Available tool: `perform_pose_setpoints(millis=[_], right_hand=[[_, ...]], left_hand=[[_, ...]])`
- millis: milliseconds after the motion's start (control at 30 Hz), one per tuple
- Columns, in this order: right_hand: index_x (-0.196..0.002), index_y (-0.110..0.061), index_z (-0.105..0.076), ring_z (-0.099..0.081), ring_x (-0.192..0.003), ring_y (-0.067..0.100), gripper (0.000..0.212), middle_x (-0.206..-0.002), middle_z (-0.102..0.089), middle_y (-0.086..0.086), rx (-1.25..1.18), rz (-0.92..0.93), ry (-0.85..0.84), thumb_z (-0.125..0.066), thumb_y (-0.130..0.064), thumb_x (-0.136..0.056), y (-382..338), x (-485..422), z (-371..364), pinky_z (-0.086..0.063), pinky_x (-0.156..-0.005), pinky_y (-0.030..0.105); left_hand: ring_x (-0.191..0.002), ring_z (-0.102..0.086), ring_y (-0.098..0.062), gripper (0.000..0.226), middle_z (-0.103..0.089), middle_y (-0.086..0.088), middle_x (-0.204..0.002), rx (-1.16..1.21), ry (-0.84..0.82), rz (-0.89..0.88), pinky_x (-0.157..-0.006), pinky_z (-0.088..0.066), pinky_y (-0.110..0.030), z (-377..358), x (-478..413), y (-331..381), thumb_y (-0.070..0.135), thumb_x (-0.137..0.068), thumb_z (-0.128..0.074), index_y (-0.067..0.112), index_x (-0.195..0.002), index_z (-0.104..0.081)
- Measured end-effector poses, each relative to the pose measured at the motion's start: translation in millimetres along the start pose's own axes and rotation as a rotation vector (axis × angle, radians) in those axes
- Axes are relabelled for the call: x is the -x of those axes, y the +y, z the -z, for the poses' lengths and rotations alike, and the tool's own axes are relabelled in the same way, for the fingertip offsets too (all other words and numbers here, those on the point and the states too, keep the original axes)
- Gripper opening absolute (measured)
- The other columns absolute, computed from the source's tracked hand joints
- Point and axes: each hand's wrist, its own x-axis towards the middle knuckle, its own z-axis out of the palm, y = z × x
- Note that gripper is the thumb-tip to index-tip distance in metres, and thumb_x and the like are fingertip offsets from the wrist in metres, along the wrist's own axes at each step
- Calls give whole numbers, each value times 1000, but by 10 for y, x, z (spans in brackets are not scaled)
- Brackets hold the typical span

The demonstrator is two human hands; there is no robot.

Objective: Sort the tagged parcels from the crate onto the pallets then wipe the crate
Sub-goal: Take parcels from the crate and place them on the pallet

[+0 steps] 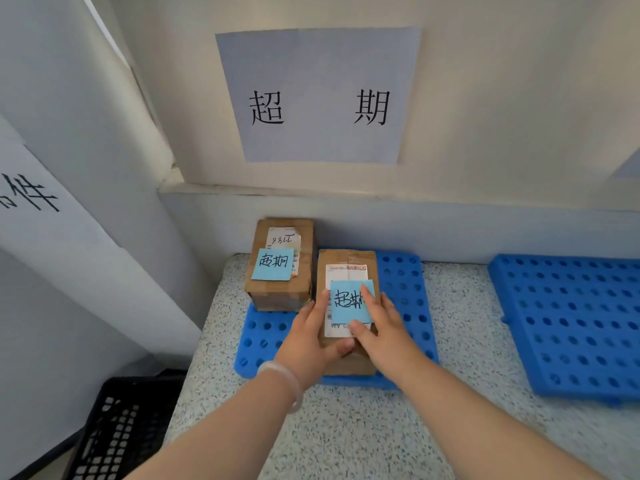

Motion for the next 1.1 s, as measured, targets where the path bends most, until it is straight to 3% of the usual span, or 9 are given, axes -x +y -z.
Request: perform_pose_setpoints(millis=[100,167,267,333,433,533,600,1100], right_hand=[[-150,-53,-6,-1,-149,15,63,-160,15,-18,112,50,64,-43,-51,-99,18,217,12,-22,-119,42],[-151,-51,-4,5,-148,9,64,-159,20,-21,256,114,108,-42,-53,-98,75,414,4,-19,-119,40],[-152,-44,7,20,-146,3,72,-154,31,-24,481,199,84,-30,-65,-93,195,646,-49,-7,-120,34],[-149,-42,19,29,-142,1,79,-149,39,-25,582,231,54,-14,-71,-84,259,707,-93,0,-120,32],[-144,-39,29,32,-141,2,82,-148,42,-21,655,218,22,-30,-66,-93,292,681,-124,6,-119,31],[-143,-35,32,31,-141,4,89,-148,43,-18,665,199,27,-40,-60,-96,255,589,-113,10,-117,31],[-146,-33,29,30,-142,6,90,-148,43,-17,672,196,27,-41,-59,-96,226,488,-99,11,-119,33],[-150,-36,23,24,-146,13,93,-148,44,-12,710,232,5,-50,-53,-94,-65,-263,-1,12,-117,34]], left_hand=[[-150,-6,-14,89,6,11,-164,-180,-5,-51,-123,-15,-35,15,158,10,58,-88,-60,44,-154,-2],[-150,-3,-12,84,11,12,-163,-325,28,-162,-123,-16,-36,-7,308,-31,65,-89,-49,40,-154,-2],[-150,-11,-16,76,-4,7,-165,-493,127,-361,-117,-25,-40,-95,489,-203,74,-91,-28,35,-156,-15],[-148,-16,-16,73,-18,5,-163,-573,115,-379,-110,-31,-41,-139,543,-267,71,-95,-24,28,-154,-26],[-148,-16,-18,73,-22,4,-162,-696,78,-358,-110,-31,-43,-150,535,-265,70,-96,-20,24,-153,-31],[-150,15,-12,82,11,13,-163,-741,13,-310,-123,-7,-43,-72,422,-177,78,-87,-2,33,-156,-3],[-145,27,-9,87,27,18,-157,-765,-42,-244,-123,8,-41,3,330,-108,82,-79,4,37,-153,11],[-150,18,-14,85,25,18,-159,-822,17,-173,-122,8,-47,292,-325,-63,72,-74,11,41,-153,12]])
